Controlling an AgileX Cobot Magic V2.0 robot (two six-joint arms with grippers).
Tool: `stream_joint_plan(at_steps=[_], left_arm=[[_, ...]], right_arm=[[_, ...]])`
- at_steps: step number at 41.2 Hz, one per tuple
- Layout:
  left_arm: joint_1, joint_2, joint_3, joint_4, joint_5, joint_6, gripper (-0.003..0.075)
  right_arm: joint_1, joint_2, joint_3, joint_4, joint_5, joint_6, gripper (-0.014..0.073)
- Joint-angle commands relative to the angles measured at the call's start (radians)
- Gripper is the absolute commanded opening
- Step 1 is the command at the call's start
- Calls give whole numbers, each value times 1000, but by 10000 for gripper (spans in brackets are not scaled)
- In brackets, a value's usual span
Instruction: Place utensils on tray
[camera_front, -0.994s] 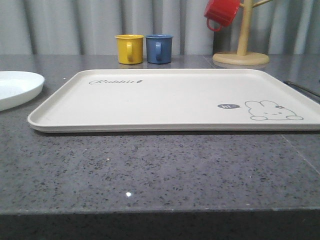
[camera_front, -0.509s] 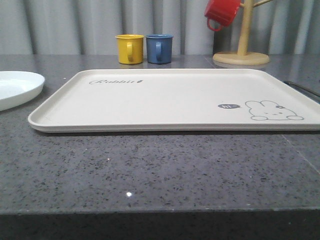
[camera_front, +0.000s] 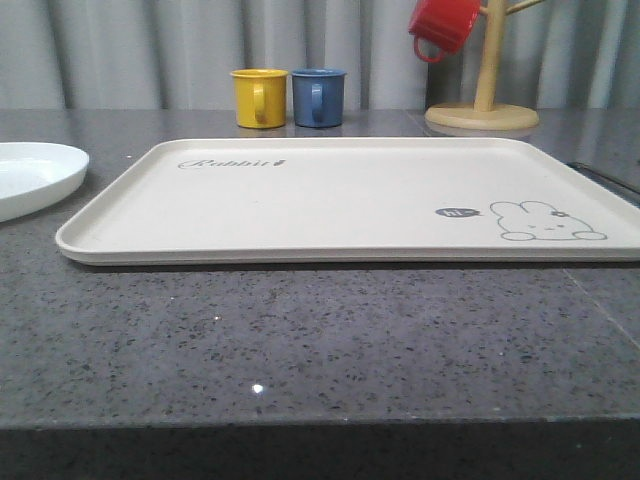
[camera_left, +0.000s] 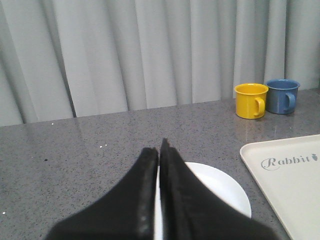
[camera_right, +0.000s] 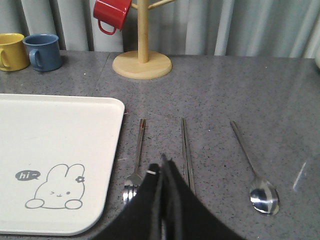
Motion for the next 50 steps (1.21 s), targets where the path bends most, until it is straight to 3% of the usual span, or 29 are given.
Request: stream_joint_plan(at_steps=[1, 5, 7, 10, 28, 43, 50], left_arm=[[2, 14, -38, 1, -69, -10, 205], [2, 14, -38, 1, -66, -10, 482], [2, 14, -38, 1, -68, -10, 582], [2, 14, -38, 1, -68, -10, 661], [-13, 74, -58, -27, -86, -10, 600], [-203, 464, -344, -20, 319, 55, 600], [-240, 680, -493, -18, 526, 75, 599]], right_arm=[[-6, 14, -38, 2, -92, 0, 96], [-6, 14, -38, 2, -92, 0, 339], [-6, 14, -38, 2, -92, 0, 431], [-6, 14, -38, 2, -93, 0, 514], [-6, 14, -37, 2, -94, 0, 536], [-6, 14, -37, 2, -94, 0, 536], [-6, 14, -37, 2, -94, 0, 536]])
